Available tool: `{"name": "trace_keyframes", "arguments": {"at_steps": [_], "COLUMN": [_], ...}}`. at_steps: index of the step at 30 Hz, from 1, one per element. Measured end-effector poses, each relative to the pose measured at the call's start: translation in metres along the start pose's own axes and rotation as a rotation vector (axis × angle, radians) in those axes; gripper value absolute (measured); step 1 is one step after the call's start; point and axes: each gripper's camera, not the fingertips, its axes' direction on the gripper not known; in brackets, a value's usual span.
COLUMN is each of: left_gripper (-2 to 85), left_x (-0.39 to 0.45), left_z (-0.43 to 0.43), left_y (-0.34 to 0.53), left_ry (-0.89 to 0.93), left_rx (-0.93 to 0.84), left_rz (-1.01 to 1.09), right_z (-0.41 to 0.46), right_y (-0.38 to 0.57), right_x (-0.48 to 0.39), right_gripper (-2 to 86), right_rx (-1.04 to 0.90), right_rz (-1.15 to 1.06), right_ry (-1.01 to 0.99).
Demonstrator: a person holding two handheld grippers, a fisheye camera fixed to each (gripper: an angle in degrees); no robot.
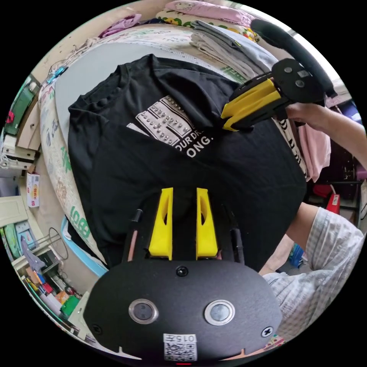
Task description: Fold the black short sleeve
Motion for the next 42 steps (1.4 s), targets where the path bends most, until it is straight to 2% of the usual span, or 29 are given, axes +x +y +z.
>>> {"name": "trace_keyframes", "arguments": {"at_steps": [3, 5, 6, 8, 10, 12, 14, 16, 18, 20, 22, 24, 25, 29, 34, 38, 42], "left_gripper": [2.3, 0.3, -0.2, -0.5, -0.5, -0.1, 1.1, 5.1, 6.6, 8.0, 9.3, 9.8, 9.8, 9.9, 10.2, 10.7, 10.9], "left_x": [-0.012, -0.032, -0.053, -0.094, -0.159, -0.201, -0.218, -0.195, -0.158, -0.118, -0.072, -0.053, -0.049, -0.050, -0.060, -0.070, -0.077], "left_z": [-0.006, -0.020, -0.035, -0.061, -0.091, -0.099, -0.096, -0.083, -0.070, -0.058, -0.040, -0.027, -0.020, -0.013, -0.007, 0.006, 0.016], "left_y": [-0.003, 0.002, 0.011, 0.031, 0.073, 0.108, 0.126, 0.107, 0.079, 0.050, 0.019, 0.007, 0.006, 0.020, 0.075, 0.103, 0.117], "left_ry": [0.087, 0.176, 0.203, 0.135, 0.002, -0.008, 0.102, 0.189, 0.235, 0.290, 0.290, 0.251, 0.260, 0.300, 0.133, 0.136, 0.213], "left_rx": [-0.014, 0.046, 0.101, 0.172, 0.274, 0.315, 0.336, 0.253, 0.191, 0.176, 0.138, 0.105, 0.099, 0.064, 0.015, 0.015, 0.131], "left_rz": [-0.005, -0.059, -0.110, -0.246, -0.515, -0.707, -0.778, -0.625, -0.456, -0.297, -0.113, -0.065, -0.066, -0.115, -0.262, -0.386, -0.469], "right_z": [-0.003, -0.018, -0.035, -0.065, -0.097, -0.097, -0.088, -0.089, -0.088, -0.078, -0.053, -0.028, -0.010, 0.028, 0.063, 0.069, 0.070], "right_y": [-0.011, -0.014, -0.013, -0.001, 0.035, 0.059, 0.071, 0.071, 0.061, 0.041, -0.001, -0.035, -0.057, -0.097, -0.117, -0.126, -0.137], "right_x": [0.012, 0.035, 0.063, 0.126, 0.221, 0.272, 0.300, 0.292, 0.270, 0.243, 0.197, 0.153, 0.121, 0.048, 0.024, 0.019, 0.017], "right_gripper": [4.0, 2.3, 1.6, 1.3, 1.5, 1.9, 5.3, 8.7, 8.4, 7.9, 7.7, 7.7, 7.8, 8.1, 7.4, 2.4, 5.6], "right_rx": [-0.003, 0.035, 0.081, 0.169, 0.305, 0.280, 0.196, 0.206, 0.264, 0.291, 0.276, 0.217, 0.143, 0.016, -0.048, -0.058, -0.085], "right_rz": [0.006, 0.061, 0.134, 0.338, 0.694, 0.881, 0.992, 0.979, 0.927, 0.835, 0.639, 0.471, 0.360, 0.184, 0.259, 0.253, 0.259], "right_ry": [-0.018, -0.045, -0.047, 0.010, 0.062, 0.089, 0.058, 0.030, -0.017, -0.129, -0.328, -0.486, -0.545, -0.543, -0.537, -0.448, -0.398]}}
